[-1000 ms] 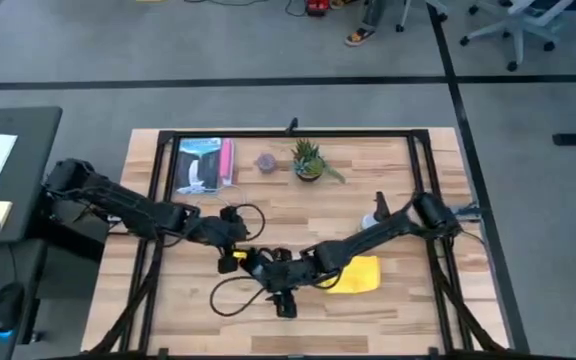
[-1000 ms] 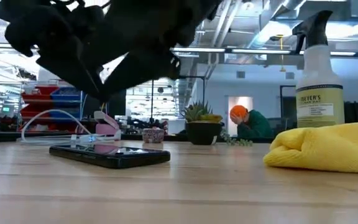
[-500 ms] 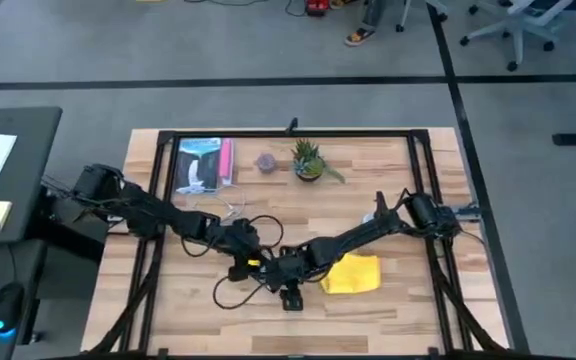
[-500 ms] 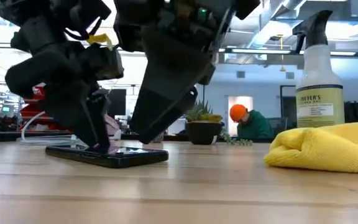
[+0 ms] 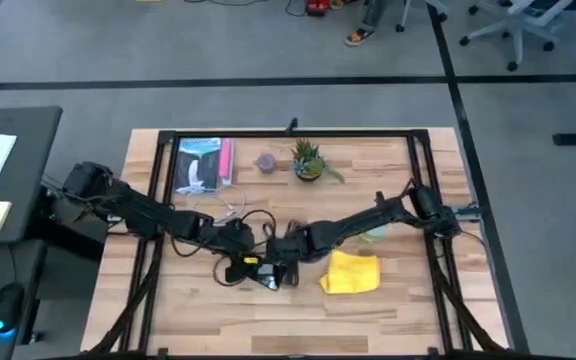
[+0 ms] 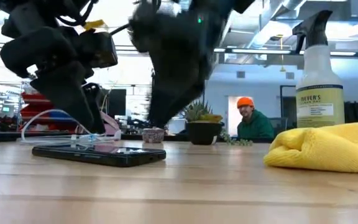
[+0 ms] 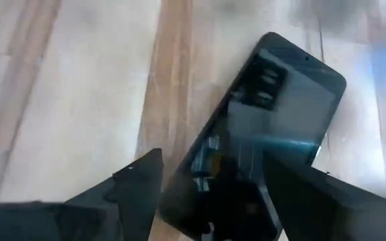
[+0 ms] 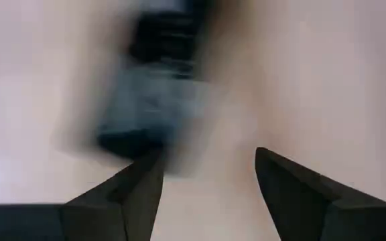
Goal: Apply microfiber cloth
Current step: Wipe the front and back of the cellphone with the microfiber cloth
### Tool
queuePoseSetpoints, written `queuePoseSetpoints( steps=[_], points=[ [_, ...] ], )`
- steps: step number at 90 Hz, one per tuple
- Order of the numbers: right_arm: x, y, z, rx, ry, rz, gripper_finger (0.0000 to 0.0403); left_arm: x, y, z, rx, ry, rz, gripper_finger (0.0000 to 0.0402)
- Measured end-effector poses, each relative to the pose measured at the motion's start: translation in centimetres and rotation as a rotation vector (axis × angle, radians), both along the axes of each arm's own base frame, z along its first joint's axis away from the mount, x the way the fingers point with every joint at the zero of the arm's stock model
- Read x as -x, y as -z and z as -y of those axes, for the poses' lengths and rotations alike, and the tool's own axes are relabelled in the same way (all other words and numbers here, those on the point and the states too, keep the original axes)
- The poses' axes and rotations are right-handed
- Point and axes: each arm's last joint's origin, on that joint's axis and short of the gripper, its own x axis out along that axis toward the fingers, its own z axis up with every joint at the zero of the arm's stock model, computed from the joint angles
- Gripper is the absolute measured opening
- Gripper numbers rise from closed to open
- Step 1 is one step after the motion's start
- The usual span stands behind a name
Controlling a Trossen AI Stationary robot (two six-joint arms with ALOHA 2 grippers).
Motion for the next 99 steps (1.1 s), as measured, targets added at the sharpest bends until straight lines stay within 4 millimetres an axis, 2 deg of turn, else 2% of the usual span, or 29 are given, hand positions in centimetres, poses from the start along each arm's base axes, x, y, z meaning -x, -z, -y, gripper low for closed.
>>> queuePoseSetpoints(
  steps=[9,17,24,36,51,64,78,85,99],
  points=[
    [-0.7,1.6,-1.4,-0.149,-0.088,0.007,0.0223,0.0,0.0,-0.2,-0.017,-0.002,-0.003,0.0233],
    [-1.2,3.7,-1.4,-0.155,-0.081,-0.009,0.0223,0.0,0.1,-0.4,-0.029,-0.005,-0.020,0.0233],
    [-1.7,4.3,-1.0,-0.146,-0.060,0.007,0.0223,0.2,0.4,-0.5,-0.038,-0.006,-0.050,0.0233],
    [-1.6,4.0,-0.3,-0.111,-0.012,-0.004,0.0223,0.9,1.0,-0.5,-0.037,-0.022,-0.136,0.0233],
    [-0.9,2.2,1.6,0.089,0.145,-0.013,0.0223,1.2,1.1,-0.5,-0.032,-0.046,-0.169,0.0233],
    [-1.9,0.7,1.4,0.020,0.130,0.126,0.0223,1.3,0.2,-0.6,-0.030,-0.038,-0.156,0.0233],
    [-3.3,2.4,0.8,-0.039,0.097,0.216,0.0220,1.6,-1.6,-0.7,-0.054,-0.039,-0.156,0.0233],
    [-3.7,3.5,1.2,-0.038,0.110,0.221,0.0213,2.0,-1.3,-0.9,-0.069,-0.045,-0.208,0.0233],
    [-3.8,3.7,2.0,-0.025,0.146,0.211,0.0195,3.0,0.0,-1.2,-0.092,-0.092,-0.370,0.0233]
  ],
)
